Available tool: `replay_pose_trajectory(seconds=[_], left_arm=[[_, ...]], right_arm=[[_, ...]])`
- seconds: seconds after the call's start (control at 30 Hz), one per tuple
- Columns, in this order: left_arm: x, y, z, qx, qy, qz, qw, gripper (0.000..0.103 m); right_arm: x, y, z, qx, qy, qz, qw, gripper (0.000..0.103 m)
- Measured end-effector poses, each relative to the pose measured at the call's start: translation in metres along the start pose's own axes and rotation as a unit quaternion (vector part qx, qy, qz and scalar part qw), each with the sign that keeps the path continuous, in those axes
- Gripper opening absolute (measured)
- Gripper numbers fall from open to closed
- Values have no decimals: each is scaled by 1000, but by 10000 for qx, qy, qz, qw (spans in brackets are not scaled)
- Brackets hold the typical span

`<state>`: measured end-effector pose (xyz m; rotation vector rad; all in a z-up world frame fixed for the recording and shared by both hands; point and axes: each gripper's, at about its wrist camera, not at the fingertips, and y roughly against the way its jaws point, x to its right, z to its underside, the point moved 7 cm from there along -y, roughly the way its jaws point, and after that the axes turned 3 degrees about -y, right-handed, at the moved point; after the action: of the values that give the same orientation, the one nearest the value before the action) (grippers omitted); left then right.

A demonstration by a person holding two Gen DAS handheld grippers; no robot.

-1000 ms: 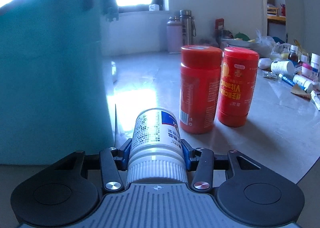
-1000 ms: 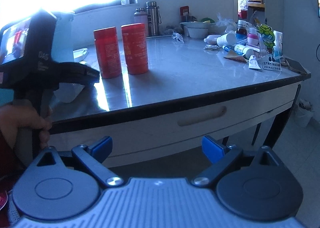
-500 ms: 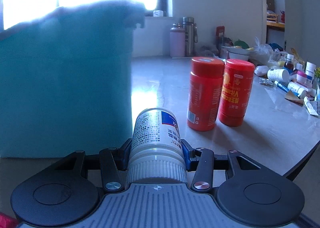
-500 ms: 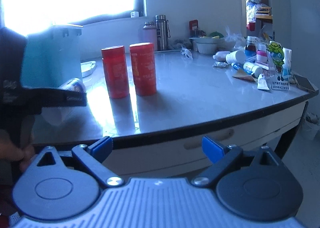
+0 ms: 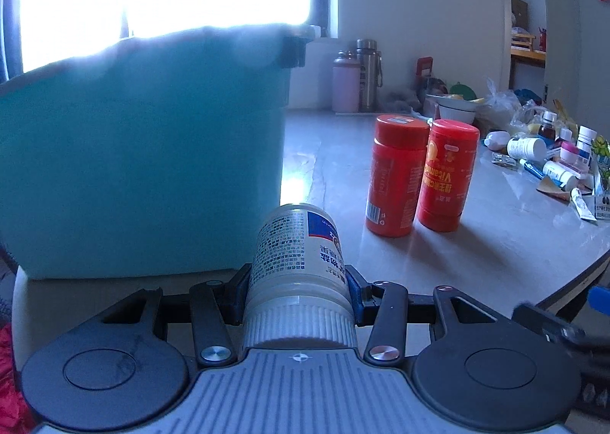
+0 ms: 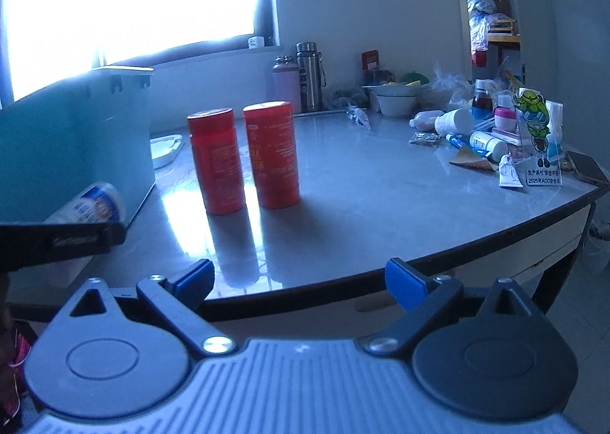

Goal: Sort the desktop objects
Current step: 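Lift the white bottle with the left gripper while the right gripper grasps a red canister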

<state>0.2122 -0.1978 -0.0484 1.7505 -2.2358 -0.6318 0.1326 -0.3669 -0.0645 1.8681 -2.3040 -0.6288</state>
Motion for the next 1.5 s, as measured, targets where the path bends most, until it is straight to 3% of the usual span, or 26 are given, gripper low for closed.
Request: replay_pose_trajectory(seconds=[0.23, 0.43, 1.5], left_arm=[[-1, 12, 7, -49, -17, 3, 10000, 48], [-10, 16, 5, -70, 254, 11, 9997, 48], [-17, 25, -32, 403, 277, -44, 9988, 49]], right_arm=[[3, -15, -11, 60, -11, -34, 10000, 97], [2, -32, -26, 154, 125, -92, 9998, 97], [-22, -121, -64, 32, 350, -363, 9987, 96]])
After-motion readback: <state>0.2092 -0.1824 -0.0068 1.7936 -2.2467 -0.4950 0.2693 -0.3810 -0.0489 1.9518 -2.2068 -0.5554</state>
